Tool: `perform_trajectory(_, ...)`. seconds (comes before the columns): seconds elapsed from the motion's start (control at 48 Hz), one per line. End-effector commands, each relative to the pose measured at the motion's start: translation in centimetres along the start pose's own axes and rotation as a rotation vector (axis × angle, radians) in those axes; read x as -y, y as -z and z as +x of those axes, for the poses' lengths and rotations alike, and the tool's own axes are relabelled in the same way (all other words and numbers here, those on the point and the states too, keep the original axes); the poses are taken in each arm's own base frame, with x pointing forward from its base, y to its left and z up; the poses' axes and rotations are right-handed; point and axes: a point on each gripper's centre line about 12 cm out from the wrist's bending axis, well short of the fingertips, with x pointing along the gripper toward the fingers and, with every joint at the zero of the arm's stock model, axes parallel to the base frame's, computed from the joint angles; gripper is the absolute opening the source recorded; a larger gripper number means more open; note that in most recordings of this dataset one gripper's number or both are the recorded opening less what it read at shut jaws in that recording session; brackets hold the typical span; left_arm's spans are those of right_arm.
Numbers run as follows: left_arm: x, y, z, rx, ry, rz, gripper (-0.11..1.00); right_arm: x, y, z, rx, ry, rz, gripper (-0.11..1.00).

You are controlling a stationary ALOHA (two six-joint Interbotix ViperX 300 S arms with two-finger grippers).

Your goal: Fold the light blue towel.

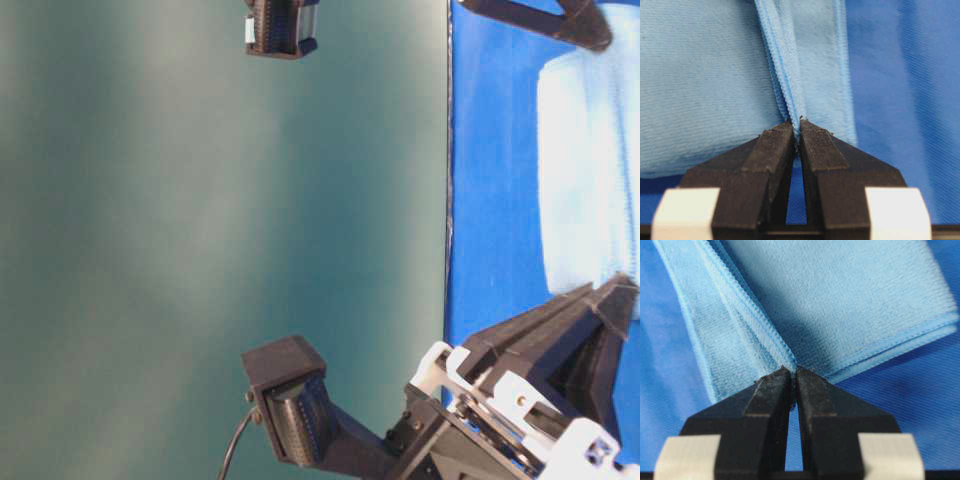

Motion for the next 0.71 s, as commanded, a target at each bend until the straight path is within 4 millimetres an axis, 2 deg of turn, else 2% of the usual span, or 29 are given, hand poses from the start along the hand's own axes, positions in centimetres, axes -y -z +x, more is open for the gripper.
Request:
perform_trajectory(0.0,0.4,-0.9,-0.2,0.029,0.007,0.005,0.03,-0.4,-0.5,-0.2,0.018,-0.014,0.0,0.05)
perform_trajectory(0.292,0.1,-1.7,0.3,0.051,-0.001,0.001,0.04,-0.5,-0.7,0.0,0.021,-0.015,0.0,0.07)
perform_trajectory(0.333,0.0,-1.6,0.3,0.049,-0.002,-0.001,0.11,-0.6,-0.8,0.0,0.023,-0.016,0.0,0.13)
perform_trajectory(0.458,0.1,-1.6,0.3,0.049,-0.001,0.001,0.46,-0.8,-1.1,0.0,0.026,-0.02,-0.008,0.52)
perform_trajectory(0.521,0.1,-1.7,0.3,0.049,-0.001,0.001,0.6,-0.9,-1.2,0.0,0.03,-0.022,-0.014,0.65)
perform_trajectory(0.562,0.1,-1.7,0.3,0.049,-0.001,0.001,0.62,-1.0,-1.3,0.0,0.031,-0.022,-0.014,0.66)
perform_trajectory(0.687,0.0,-2.1,-0.3,0.056,-0.002,0.01,0.55,-1.5,-1.8,-0.4,0.039,-0.024,-0.024,0.6)
